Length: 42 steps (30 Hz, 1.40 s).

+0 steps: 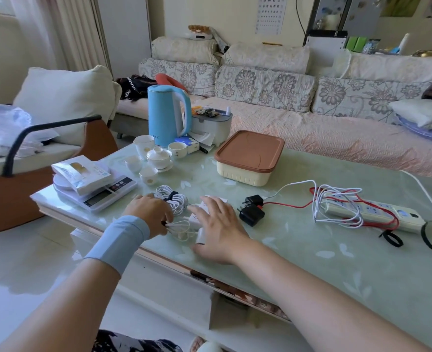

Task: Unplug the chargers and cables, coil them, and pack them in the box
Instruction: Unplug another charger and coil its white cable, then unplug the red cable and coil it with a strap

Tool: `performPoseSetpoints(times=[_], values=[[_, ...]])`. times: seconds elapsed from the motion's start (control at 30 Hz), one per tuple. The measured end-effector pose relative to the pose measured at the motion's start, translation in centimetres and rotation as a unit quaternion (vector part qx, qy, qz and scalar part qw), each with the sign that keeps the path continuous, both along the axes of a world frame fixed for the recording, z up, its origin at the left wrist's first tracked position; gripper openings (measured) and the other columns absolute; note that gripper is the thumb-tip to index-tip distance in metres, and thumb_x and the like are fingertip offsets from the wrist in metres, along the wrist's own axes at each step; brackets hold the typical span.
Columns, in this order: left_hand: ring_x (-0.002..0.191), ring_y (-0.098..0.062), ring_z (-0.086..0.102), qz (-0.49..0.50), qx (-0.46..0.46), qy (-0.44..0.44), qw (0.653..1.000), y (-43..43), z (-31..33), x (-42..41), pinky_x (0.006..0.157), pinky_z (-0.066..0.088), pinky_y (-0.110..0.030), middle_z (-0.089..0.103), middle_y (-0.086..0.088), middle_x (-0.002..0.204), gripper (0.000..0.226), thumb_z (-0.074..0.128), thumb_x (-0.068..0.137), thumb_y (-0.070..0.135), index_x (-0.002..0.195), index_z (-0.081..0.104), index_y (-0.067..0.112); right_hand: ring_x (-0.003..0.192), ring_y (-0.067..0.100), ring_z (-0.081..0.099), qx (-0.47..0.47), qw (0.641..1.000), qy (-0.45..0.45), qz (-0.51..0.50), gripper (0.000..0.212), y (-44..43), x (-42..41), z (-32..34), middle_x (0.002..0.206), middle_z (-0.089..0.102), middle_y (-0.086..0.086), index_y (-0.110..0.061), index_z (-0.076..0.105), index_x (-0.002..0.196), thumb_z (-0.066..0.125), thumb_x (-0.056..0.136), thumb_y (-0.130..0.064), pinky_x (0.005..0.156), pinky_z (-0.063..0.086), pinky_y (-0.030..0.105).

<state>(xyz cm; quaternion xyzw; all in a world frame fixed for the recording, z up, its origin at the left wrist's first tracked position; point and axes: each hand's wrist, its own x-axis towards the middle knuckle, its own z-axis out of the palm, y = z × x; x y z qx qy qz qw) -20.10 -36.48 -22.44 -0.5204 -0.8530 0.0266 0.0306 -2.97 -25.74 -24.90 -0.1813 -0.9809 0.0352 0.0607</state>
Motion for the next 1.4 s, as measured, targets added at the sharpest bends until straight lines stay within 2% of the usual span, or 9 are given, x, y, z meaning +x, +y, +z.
performPoseSetpoints(times=[0.1, 0.23, 0.4, 0.7, 0.83, 1.0, 1.2, 1.33, 1.4], values=[[0.118, -0.018, 0.043, 0.006, 0.055, 0.03, 0.998, 0.4, -0.3, 0.5, 0.098, 0.042, -0.034, 0.05, 0.006, 0.123, 0.05, 0.079, 0.071, 0.04, 0.114, 0.054, 0.034, 0.15, 0.025, -0.012, -0.039, 0.995, -0.086, -0.034, 0.089, 0.9, -0.9, 0.0, 0.164, -0.005, 0.005, -0.032, 0.007, 0.155, 0.05, 0.082, -0.057, 0.121, -0.004, 0.047], [0.131, -0.026, 0.031, 0.028, 0.037, 0.014, 0.999, 1.0, -1.4, 0.6, 0.102, 0.039, -0.041, 0.03, 0.002, 0.145, 0.077, 0.075, 0.077, 0.039, 0.141, 0.032, 0.041, 0.151, 0.021, -0.002, -0.063, 0.994, -0.079, -0.046, 0.091, 1.8, -1.0, -0.3, 0.165, 0.004, 0.001, -0.037, 0.013, 0.155, 0.052, 0.078, -0.064, 0.121, 0.001, 0.051], [0.132, -0.03, 0.032, -0.006, 0.085, -0.129, 0.988, 3.5, -3.4, 1.3, 0.111, 0.029, -0.038, 0.033, 0.002, 0.152, 0.065, 0.061, 0.092, 0.024, 0.148, 0.029, 0.037, 0.152, 0.02, -0.002, -0.044, 0.993, -0.071, -0.089, 0.087, 4.4, -0.1, -0.3, 0.165, 0.002, 0.001, -0.035, 0.011, 0.156, 0.046, 0.083, -0.066, 0.121, 0.002, 0.052], [0.135, -0.03, 0.028, 0.004, 0.016, -0.109, 0.994, 9.0, -2.1, 2.7, 0.11, 0.032, -0.042, 0.03, 0.002, 0.151, 0.067, 0.055, 0.087, 0.02, 0.145, 0.029, 0.041, 0.151, 0.015, 0.005, -0.101, 0.991, -0.017, -0.083, 0.093, 9.8, 4.1, -0.4, 0.165, 0.008, 0.0, -0.032, 0.014, 0.156, 0.052, 0.082, -0.075, 0.122, 0.008, 0.042], [0.134, -0.028, 0.026, -0.006, 0.033, -0.058, 0.998, 10.1, -0.3, 5.2, 0.109, 0.03, -0.04, 0.026, -0.003, 0.145, 0.066, 0.06, 0.08, 0.021, 0.14, 0.034, 0.028, 0.148, 0.019, 0.019, -0.117, 0.987, 0.021, -0.105, 0.079, 10.8, 6.8, -0.8, 0.161, 0.021, -0.001, -0.025, 0.019, 0.155, 0.052, 0.09, -0.056, 0.118, 0.02, 0.04], [0.127, -0.024, 0.035, -0.092, 0.082, -0.124, 0.985, 13.0, 0.8, 9.8, 0.106, 0.035, -0.04, 0.042, -0.001, 0.139, 0.048, 0.053, 0.087, 0.018, 0.133, 0.044, 0.027, 0.139, 0.022, 0.035, -0.124, 0.985, 0.01, -0.116, 0.068, 10.5, 9.7, -0.6, 0.151, 0.035, 0.0, -0.025, 0.033, 0.149, 0.059, 0.087, -0.034, 0.114, 0.029, 0.036], [0.117, -0.022, 0.054, -0.127, -0.019, -0.198, 0.972, 15.6, 2.4, 16.1, 0.094, 0.043, -0.03, 0.057, 0.003, 0.13, 0.041, 0.045, 0.093, 0.021, 0.131, 0.054, 0.032, 0.116, 0.026, 0.056, -0.16, 0.982, 0.008, -0.102, 0.051, 10.1, 13.0, 1.2, 0.125, 0.057, 0.007, -0.019, 0.05, 0.134, 0.059, 0.084, -0.013, 0.094, 0.042, 0.028], [0.117, -0.021, 0.055, -0.15, -0.135, -0.193, 0.96, 17.0, 2.7, 19.5, 0.1, 0.042, -0.029, 0.056, 0.004, 0.132, 0.041, 0.045, 0.093, 0.026, 0.133, 0.052, 0.028, 0.093, 0.014, 0.059, -0.215, 0.97, -0.019, -0.115, 0.032, 10.2, 17.1, 2.8, 0.102, 0.061, -0.007, -0.03, 0.056, 0.108, 0.067, 0.08, -0.019, 0.074, 0.041, 0.02], [0.113, -0.024, 0.059, -0.163, -0.2, -0.191, 0.947, 17.5, 2.9, 21.1, 0.1, 0.046, -0.034, 0.061, 0.0, 0.128, 0.04, 0.049, 0.091, 0.027, 0.131, 0.056, 0.023, 0.088, 0.005, 0.059, -0.268, 0.954, -0.032, -0.129, 0.033, 10.9, 19.1, 3.1, 0.097, 0.061, -0.016, -0.034, 0.059, 0.102, 0.074, 0.076, -0.023, 0.075, 0.044, 0.017]])
